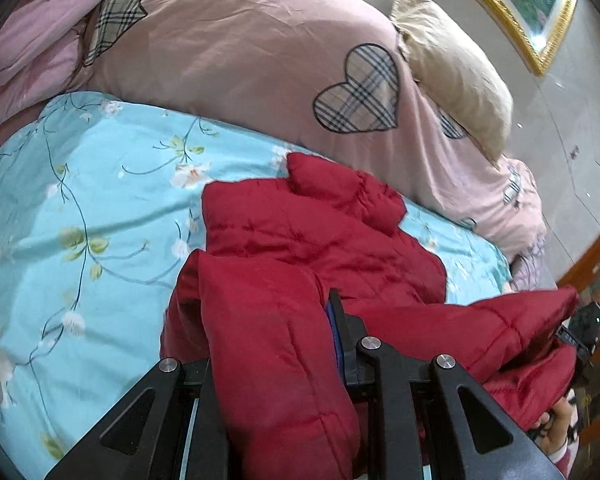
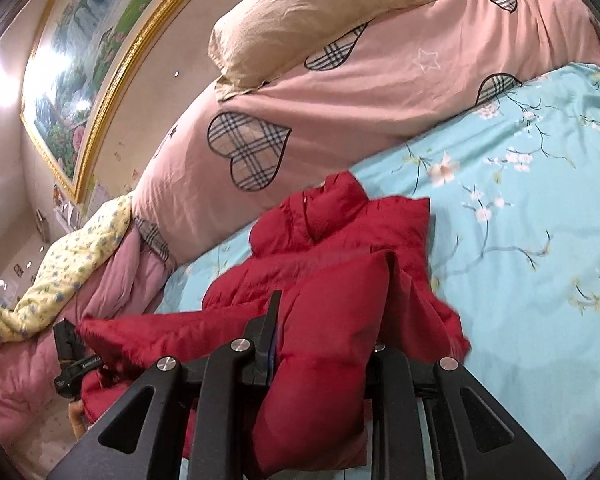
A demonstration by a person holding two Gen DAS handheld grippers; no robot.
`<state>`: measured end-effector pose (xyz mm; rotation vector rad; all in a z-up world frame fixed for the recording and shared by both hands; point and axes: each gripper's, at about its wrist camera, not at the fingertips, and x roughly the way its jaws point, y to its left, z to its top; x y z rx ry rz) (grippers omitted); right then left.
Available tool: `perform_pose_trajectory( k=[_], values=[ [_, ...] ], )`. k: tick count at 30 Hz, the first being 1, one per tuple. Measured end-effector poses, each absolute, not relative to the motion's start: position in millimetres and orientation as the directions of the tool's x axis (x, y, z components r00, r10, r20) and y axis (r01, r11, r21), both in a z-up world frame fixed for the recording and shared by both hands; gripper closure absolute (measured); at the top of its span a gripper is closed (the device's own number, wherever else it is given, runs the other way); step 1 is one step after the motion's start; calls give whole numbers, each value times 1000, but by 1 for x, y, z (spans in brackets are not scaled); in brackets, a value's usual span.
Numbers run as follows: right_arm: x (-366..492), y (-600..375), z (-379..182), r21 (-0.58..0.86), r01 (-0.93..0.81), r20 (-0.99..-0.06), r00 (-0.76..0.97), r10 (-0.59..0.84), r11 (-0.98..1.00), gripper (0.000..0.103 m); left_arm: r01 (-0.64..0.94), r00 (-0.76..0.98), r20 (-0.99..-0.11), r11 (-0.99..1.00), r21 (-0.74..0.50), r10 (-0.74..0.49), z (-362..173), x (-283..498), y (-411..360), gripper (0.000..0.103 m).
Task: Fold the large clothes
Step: 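Lift the held hem with both grippers and fold it toward the collar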
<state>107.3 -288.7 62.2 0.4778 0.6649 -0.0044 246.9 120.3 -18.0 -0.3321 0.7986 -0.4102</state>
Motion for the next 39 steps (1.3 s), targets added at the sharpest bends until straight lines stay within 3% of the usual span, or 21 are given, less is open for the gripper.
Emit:
perform_pose_trajectory(
  k=[7,22,31,39],
  values=[
    [152,-307,47,432,229,-593,801,83,873,80,181,669,-645,923,-340,-369,-24,290,88,84],
    [238,-345,-4,398,374,-667,745,-16,838,78,83,611,-720,932,-354,-328,-77,410,57,81],
    [260,-354,-29,378,408,-675,736,-54,831,77,84,601,-719,922,-378,-349,-105,454,48,79],
    [282,-361,-42,397,417,-685,727,-39,817,74,85,584,-690,877,-472,-428,-134,474,65,79]
  ],
)
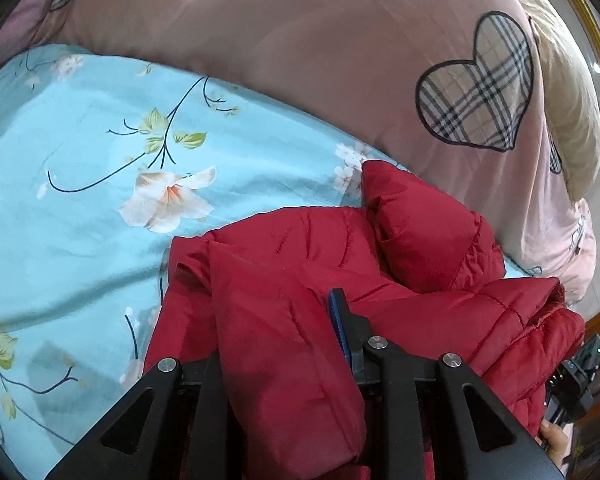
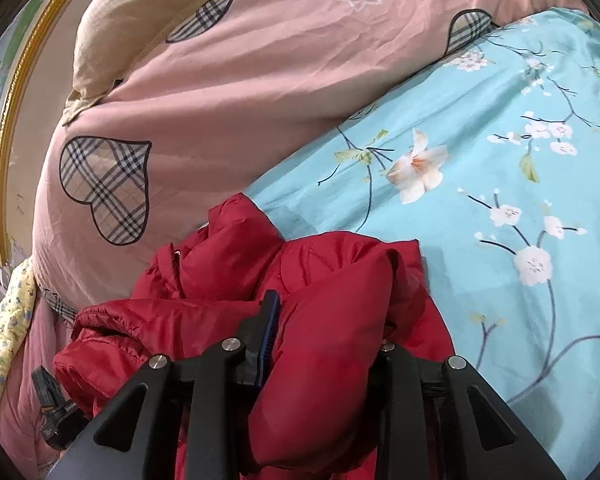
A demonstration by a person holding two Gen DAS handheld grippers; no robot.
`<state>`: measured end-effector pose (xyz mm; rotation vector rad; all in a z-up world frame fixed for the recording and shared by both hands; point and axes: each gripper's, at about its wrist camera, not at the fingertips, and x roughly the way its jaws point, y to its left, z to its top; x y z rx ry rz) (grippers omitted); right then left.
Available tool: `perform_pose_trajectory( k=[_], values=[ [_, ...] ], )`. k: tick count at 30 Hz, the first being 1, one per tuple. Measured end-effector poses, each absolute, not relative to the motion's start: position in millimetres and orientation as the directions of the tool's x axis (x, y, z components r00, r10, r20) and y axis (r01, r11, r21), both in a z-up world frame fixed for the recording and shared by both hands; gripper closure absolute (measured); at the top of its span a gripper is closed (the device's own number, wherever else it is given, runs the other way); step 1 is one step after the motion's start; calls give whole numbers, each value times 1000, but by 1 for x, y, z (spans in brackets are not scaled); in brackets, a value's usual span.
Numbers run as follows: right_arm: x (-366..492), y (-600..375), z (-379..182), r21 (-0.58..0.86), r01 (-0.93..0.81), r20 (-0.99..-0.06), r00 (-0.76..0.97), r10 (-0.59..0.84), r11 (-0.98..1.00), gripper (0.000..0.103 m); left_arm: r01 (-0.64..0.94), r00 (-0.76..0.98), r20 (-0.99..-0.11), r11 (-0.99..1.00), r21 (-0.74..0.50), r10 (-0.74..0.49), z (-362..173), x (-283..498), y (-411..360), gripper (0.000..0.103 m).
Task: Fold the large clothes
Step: 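Lift the held hem with both grippers and fold it toward the collar, then release the hem with both grippers and press the folded jacket flat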
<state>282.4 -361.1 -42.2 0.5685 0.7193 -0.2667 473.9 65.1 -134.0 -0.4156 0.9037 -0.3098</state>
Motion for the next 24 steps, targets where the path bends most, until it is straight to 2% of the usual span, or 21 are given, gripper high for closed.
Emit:
perform_pose_trajectory(
  k=[6,15,18,20,22,24],
  values=[
    [299,-374,-56,426,438,-701,713,-16,792,74,127,609,-700,917,-377,-372,-108,473,58,78],
    [306,-372,-59,394,444,-703,710,-47,805,74,154,669,-629,902,-404,-396,-64,433,80,66],
    [308,-371,-59,385,444,-706,707,-52,809,74,171,741,-562,914,-369,-366,-43,390,84,52],
    [308,-371,-59,380,449,-705,706,-61,809,74,128,782,-546,935,-332,-301,-39,366,87,21],
    [308,-371,-60,380,457,-704,707,-69,804,74,162,787,-521,926,-342,-330,-39,344,86,20],
    [308,-373,-60,388,464,-700,710,-72,796,74,230,751,-532,910,-344,-391,-46,331,72,20]
  ],
)
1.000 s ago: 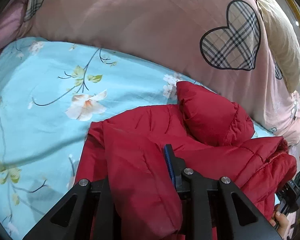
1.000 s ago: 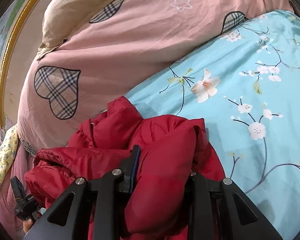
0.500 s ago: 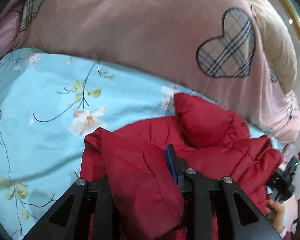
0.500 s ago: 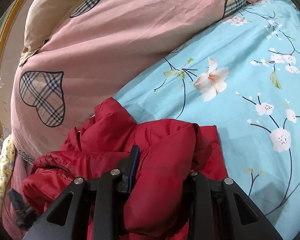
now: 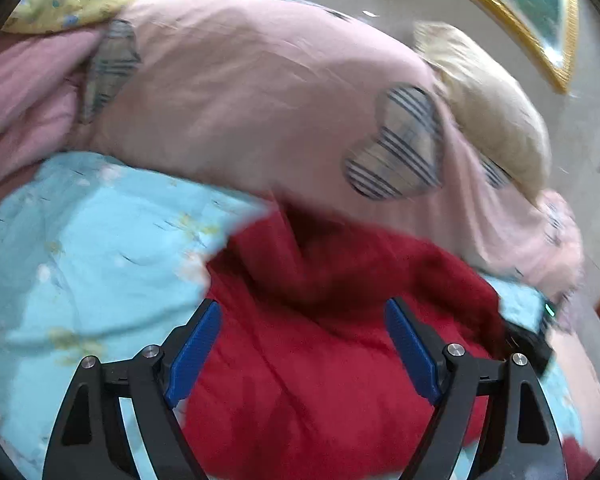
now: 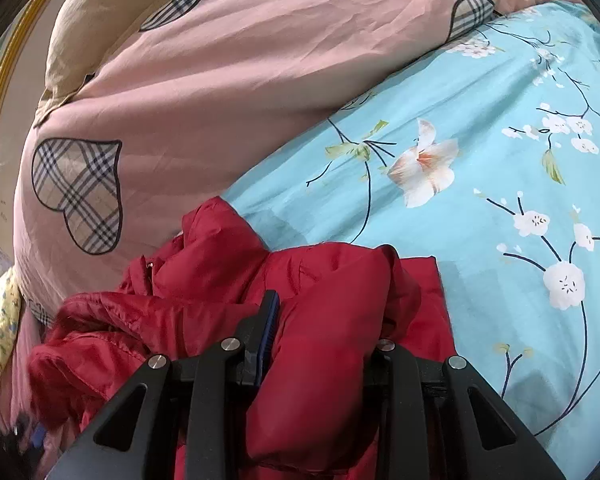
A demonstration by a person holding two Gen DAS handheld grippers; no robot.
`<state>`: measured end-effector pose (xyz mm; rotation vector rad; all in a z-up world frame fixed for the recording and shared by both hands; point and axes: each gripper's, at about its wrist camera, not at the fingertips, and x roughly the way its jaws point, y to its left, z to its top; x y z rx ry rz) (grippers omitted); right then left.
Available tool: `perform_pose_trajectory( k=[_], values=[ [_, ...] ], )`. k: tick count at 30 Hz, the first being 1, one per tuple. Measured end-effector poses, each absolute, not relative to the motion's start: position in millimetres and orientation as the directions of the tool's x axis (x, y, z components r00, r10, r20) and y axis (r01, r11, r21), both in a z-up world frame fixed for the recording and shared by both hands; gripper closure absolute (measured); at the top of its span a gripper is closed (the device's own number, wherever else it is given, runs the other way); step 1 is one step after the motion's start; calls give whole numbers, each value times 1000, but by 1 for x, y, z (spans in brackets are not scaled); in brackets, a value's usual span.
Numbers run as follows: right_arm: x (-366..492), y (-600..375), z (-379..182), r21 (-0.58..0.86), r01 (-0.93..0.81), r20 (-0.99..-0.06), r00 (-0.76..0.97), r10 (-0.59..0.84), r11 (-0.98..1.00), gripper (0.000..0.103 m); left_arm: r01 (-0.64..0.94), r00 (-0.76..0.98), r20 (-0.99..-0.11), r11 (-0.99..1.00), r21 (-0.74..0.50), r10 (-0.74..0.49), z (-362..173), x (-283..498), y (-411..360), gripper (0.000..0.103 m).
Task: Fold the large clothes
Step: 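Release the hem with both grippers and press the folded jacket flat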
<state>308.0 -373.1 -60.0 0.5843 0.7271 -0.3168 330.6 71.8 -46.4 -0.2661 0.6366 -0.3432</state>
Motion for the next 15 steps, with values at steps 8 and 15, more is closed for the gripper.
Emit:
perform_pose_trajectory(
  k=[8,15],
  values=[
    [306,-365,-49,344,468,-705,701,-105,814,70,288,653,-710,953,-91,-265,-113,337,-5,17],
    [275,-349,-2,354,408,-640,762,-99,842,23,233,671,-712,971,-60,-205,-123,355,-10,13]
  ],
)
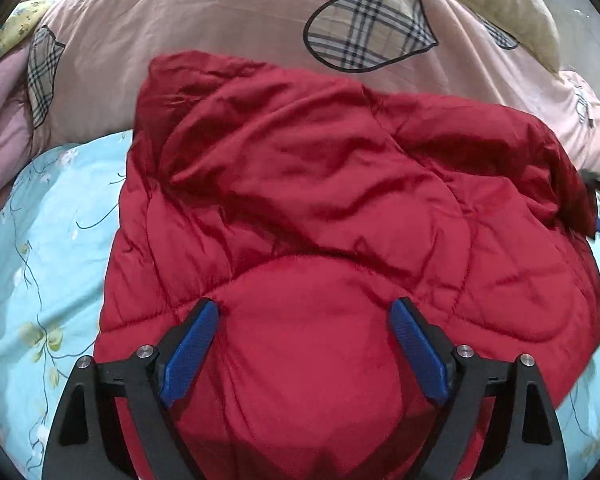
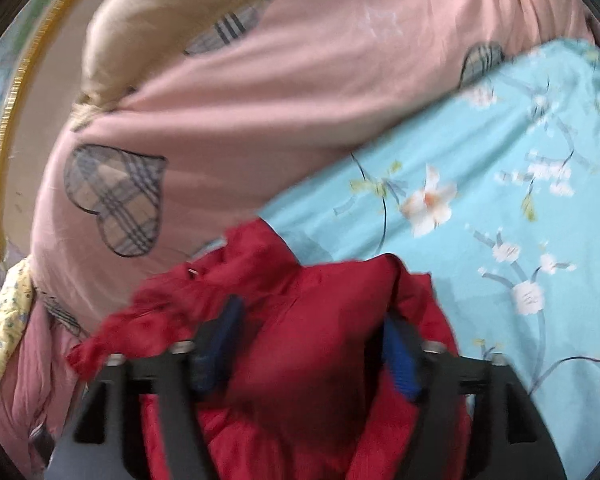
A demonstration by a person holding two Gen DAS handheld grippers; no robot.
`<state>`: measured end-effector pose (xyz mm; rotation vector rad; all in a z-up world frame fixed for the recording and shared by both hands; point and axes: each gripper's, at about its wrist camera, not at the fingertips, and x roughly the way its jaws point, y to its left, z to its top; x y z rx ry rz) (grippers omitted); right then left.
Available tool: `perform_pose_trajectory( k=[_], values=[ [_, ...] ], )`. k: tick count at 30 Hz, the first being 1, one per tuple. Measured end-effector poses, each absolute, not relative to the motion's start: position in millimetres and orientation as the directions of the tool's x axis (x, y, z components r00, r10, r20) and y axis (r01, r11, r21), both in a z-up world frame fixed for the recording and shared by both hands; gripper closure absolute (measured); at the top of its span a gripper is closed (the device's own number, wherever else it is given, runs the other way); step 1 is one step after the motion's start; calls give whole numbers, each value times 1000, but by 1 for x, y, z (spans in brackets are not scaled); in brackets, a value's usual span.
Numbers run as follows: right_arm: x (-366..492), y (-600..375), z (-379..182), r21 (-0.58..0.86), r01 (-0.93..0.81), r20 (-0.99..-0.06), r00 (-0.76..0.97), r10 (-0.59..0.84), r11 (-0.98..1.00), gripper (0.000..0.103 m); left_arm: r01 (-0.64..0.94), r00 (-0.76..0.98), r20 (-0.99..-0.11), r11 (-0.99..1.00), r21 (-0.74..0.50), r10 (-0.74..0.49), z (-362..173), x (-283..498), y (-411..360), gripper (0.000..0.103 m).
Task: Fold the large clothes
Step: 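Release the hem with both grippers and press the folded jacket flat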
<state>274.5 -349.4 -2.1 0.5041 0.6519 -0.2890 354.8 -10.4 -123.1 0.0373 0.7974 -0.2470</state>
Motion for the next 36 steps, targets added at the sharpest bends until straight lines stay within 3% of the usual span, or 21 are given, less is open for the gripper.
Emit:
perform_pose_trajectory(
  k=[4,8,12,16,20,28,36],
  values=[
    [251,-321,19,284,318,-602,793,-89,905,21,221,686,-705,975,-33,-179,-127,360,-18,10],
    [268,-270,-4,73,157,-721,691,-57,985,21,215,687,-708,976,-18,-164,-131,366,-22,8],
    [291,-244,-39,-105,73,-790,599,-128,992,22,222,681,-715,975,-6,-159,-134,388,-29,8],
    [313,-270,-58,-65,163,-807,572,-148,984,12,207,663,-732,978,-25,-159,-137,412,-27,7],
    [329,-297,-63,-2,246,-809,570,-146,969,12,189,664,-735,982,-18,-141,-143,428,-27,5],
    [331,-293,-71,-4,256,-801,577,-157,967,10,173,659,-741,985,-18,-129,-151,441,-31,2],
    [331,-288,-71,-4,249,-801,579,-152,969,9,206,671,-716,976,-69,-192,-129,408,-10,4]
  ],
)
